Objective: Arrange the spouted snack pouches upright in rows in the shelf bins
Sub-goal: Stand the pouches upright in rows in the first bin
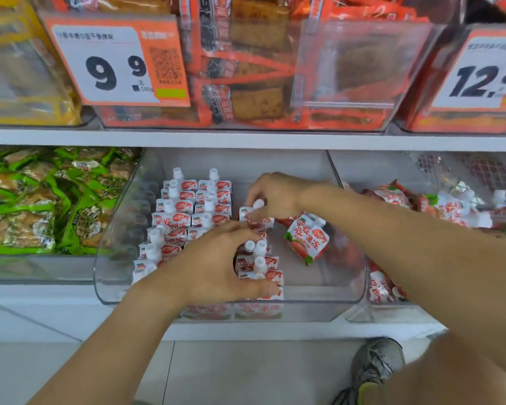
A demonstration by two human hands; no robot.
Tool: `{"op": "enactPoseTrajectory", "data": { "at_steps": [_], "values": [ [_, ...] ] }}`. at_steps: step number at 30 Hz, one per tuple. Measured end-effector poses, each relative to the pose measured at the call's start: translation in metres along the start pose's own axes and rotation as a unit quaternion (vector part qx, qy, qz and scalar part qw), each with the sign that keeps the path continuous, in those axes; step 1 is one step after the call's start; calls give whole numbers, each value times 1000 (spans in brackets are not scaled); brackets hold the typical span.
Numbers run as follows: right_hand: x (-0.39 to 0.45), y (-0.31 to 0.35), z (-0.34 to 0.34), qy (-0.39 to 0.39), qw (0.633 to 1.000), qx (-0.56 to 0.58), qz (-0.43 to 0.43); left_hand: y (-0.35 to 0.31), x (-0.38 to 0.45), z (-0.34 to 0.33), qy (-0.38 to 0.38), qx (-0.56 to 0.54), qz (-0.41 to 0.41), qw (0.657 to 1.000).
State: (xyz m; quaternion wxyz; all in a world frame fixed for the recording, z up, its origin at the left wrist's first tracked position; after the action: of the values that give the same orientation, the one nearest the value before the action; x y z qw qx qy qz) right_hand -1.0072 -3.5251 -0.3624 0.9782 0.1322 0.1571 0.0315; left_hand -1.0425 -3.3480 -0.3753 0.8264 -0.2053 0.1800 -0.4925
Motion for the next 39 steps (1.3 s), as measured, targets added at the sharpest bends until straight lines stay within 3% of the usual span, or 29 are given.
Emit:
{"op": "enactPoseTrajectory", "data": {
  "at_steps": [2,7,13,19,25,34,36,39],
  "values": [
    [15,-6,-5,62,998,30,-10,2,-1,-2,-10,1,-7,1000],
    [27,-21,-6,76,991,113,6,2,-4,-3,-29,12,-4,999],
    [14,-15,-8,183,973,143,12,-5,-13,-3,-65,46,24,997],
    [14,-9,-20,185,968,167,1,-11,-24,-2,-61,60,51,995],
    [10,-11,-22,224,950,217,-31,-8,-24,-8,-104,64,71,990],
    [1,-4,-30,266,896,352,-34,-3,-24,-5,-128,43,50,990],
    [1,-5,-31,259,902,343,-37,-3,-22,-1,-122,32,46,991],
    [2,-1,-29,244,939,242,-30,-2,-15,9,-140,9,32,990]
  ]
}}
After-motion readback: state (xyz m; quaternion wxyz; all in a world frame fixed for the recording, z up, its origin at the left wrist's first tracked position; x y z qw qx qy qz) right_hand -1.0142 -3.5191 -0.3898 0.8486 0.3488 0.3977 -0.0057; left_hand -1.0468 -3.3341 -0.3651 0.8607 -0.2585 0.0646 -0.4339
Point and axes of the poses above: each hand's wrist, its own x-axis towards the middle knuckle, its own z-axis out of the back of the hand, y = z × x, the point moved 3 cm from there along x, towards the middle knuckle, and after that the axes turned 6 degrees about y, right-handed, at the moved point
